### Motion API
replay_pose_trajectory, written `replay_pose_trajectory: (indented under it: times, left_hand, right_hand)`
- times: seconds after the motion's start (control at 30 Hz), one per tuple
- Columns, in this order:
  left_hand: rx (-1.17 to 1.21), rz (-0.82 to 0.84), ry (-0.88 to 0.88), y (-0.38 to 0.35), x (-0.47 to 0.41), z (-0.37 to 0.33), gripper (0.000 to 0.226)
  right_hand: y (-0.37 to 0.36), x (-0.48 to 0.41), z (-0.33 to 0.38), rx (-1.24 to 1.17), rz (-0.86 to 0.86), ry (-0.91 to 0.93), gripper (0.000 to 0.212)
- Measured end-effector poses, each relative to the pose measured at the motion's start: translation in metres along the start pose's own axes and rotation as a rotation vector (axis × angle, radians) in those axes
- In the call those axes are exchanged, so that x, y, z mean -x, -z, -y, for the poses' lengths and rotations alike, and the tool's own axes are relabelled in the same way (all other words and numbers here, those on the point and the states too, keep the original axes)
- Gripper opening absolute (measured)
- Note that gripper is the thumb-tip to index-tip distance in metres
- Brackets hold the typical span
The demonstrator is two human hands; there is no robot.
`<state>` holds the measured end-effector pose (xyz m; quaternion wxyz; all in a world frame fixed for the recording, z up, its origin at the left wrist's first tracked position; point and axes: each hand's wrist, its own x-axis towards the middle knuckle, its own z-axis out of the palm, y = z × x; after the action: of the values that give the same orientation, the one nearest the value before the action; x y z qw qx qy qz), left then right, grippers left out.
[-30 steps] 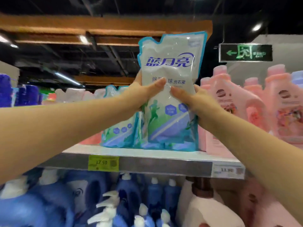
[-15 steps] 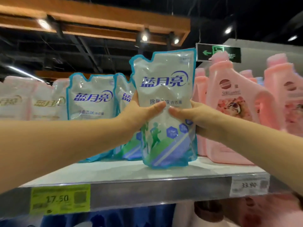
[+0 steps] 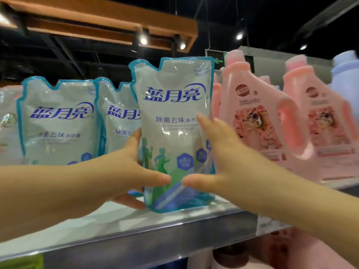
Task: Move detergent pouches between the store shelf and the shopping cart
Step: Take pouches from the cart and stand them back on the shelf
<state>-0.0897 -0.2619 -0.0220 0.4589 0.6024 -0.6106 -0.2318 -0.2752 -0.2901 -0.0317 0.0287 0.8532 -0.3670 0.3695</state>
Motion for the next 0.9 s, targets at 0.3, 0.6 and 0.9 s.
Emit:
replay_pose_trajectory:
  times: [0.3,0.6,0.9]
  left_hand:
    - [0.053,-0.045,0.019,-0.022,-0.021,-0.001,0.111]
    - [0.042,-0.065,0.055,-0.043,-0.038,-0.008,0.114]
    - [0.025,-0.030,0.023,-0.041,-0.039,-0.005,0.105]
  right_hand:
    - [-0.016,-0.011,-0.015,0.052,0.087,-0.079,0.098]
    - [-0.010,-0.023,-0.039,0.040,0.150,-0.113,0.099]
    - [-0.014,-0.022,-0.042,0.005,0.081,-0.060,0.100]
